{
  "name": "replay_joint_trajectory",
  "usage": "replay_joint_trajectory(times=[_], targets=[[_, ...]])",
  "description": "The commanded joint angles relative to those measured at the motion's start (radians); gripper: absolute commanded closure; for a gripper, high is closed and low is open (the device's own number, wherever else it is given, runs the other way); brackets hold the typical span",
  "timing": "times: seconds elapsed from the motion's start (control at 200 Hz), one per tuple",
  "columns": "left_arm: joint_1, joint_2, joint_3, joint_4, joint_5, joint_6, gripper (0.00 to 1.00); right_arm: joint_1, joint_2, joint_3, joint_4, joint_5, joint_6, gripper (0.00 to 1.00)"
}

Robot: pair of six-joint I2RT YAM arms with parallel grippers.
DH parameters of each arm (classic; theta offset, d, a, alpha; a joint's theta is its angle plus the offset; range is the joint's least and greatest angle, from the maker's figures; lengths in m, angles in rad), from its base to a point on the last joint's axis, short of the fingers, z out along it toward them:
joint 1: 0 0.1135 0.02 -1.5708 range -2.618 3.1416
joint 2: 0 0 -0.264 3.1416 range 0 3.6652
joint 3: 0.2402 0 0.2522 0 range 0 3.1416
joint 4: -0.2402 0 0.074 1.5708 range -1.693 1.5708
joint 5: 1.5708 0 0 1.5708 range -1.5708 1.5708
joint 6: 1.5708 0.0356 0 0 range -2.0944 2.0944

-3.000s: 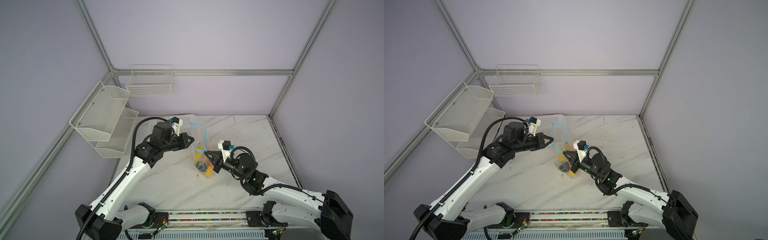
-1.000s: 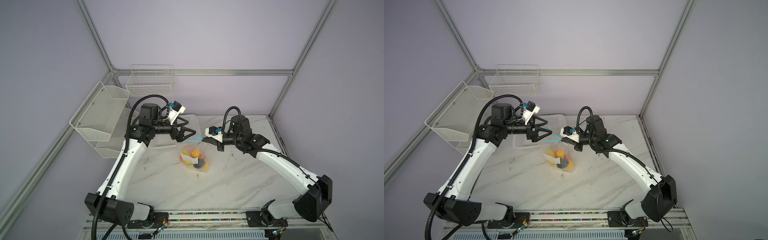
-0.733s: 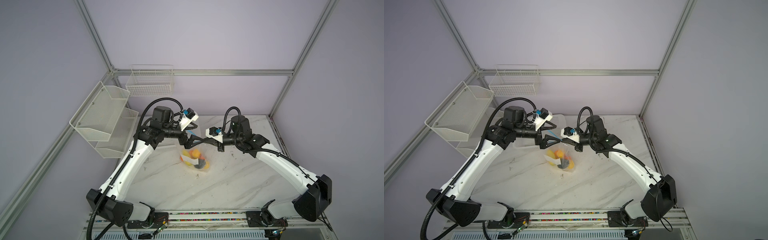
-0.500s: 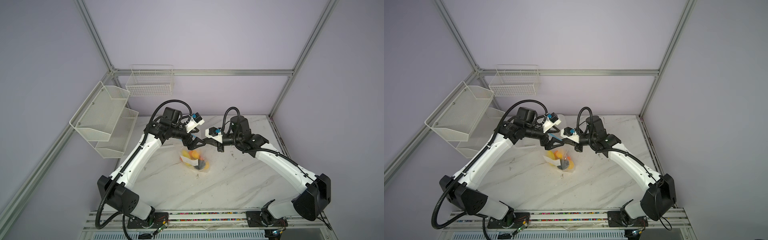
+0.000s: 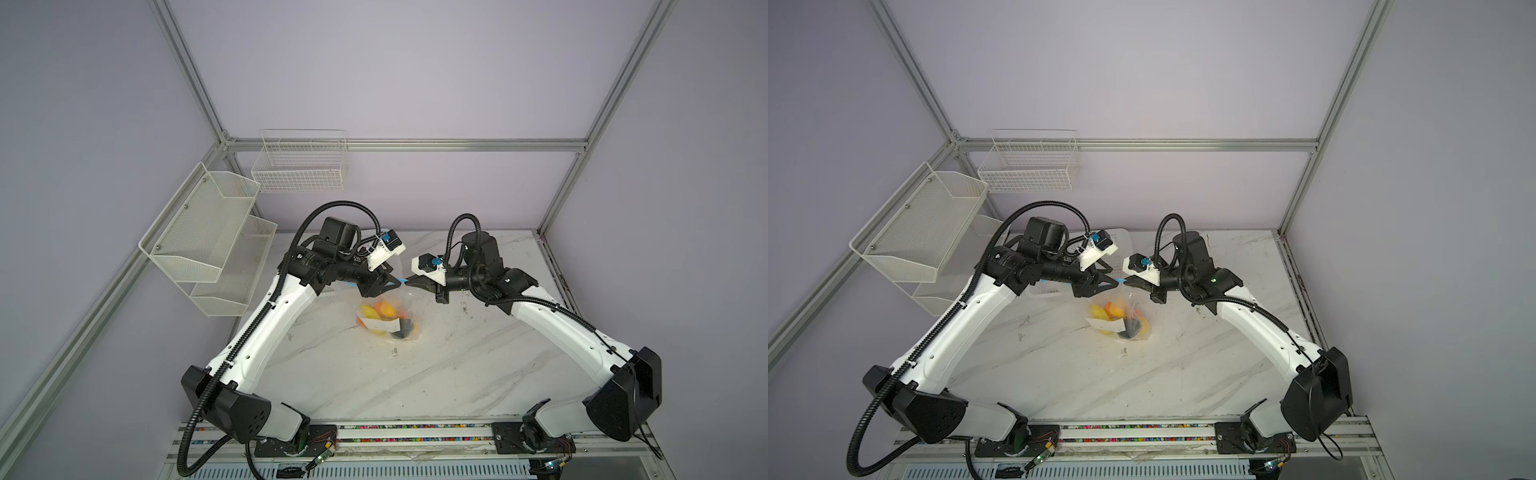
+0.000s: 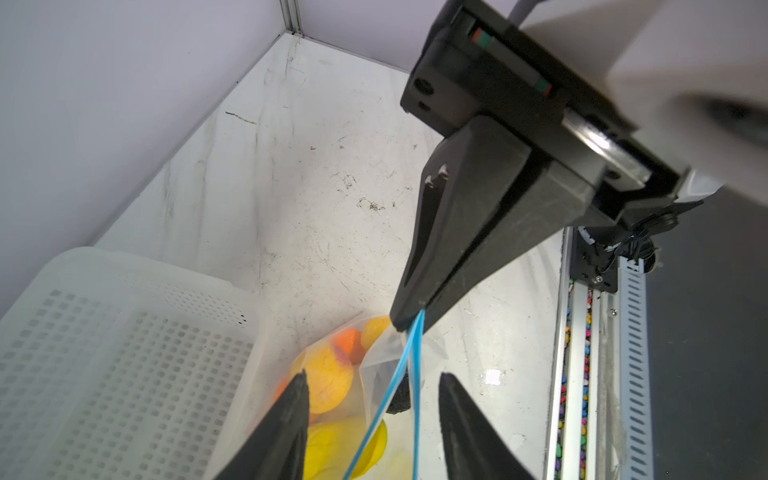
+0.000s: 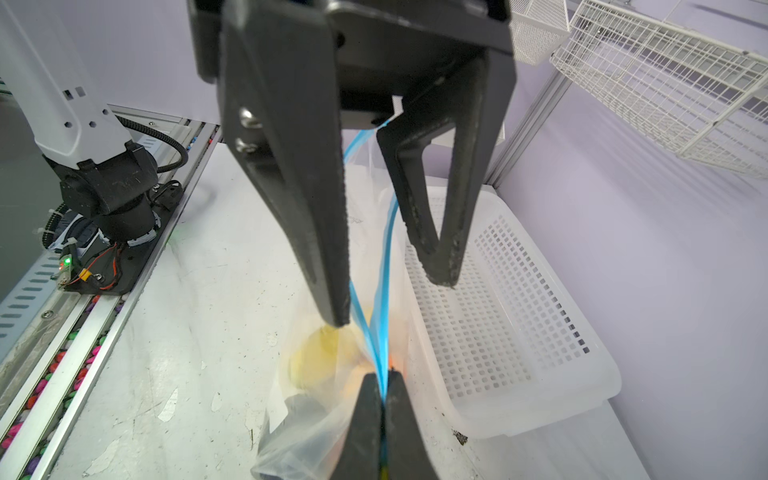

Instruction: Place the food in the zip-top bag and seal the zipper

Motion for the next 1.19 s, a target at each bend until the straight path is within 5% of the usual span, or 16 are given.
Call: replay_joint_trajectory(times=[0.0,0.475,0.54,0.63,0.74,1.015,1.19], targets=[[-0.012,-0.023,-0.025,-0.02,-0.037,0.0,0.53,-0.006,0.0,-0.002,0.003,-0.01,-0.016,1.0],[-0.062,-0.023,-0.003,-0.062,-0.144,-0.025,0.94,-0.006,-0.001,-0.002,0.005,-0.008,-0.013,1.0],[-0.061,-0.024,-0.003,-0.062,-0.156,-0.037,1.0,-0.005,-0.003,-0.002,0.004,-0.006,-0.011,0.79],[-0.062,-0.023,-0.003,-0.06,-0.164,-0.056,1.0,-0.005,-0.01,-0.006,0.006,0.011,-0.004,0.58],[-0.062,-0.024,-0.005,-0.057,-0.185,-0.084,1.0,-0.005,-0.039,-0.023,0.023,0.042,0.009,0.49],[-0.061,-0.113,-0.06,0.03,-0.237,-0.152,1.0,-0.014,-0.192,-0.127,0.186,-0.011,0.08,0.39],[-0.062,-0.18,-0.124,0.082,-0.278,-0.198,1.0,-0.122,-0.156,-0.166,0.35,-0.206,0.194,0.42]])
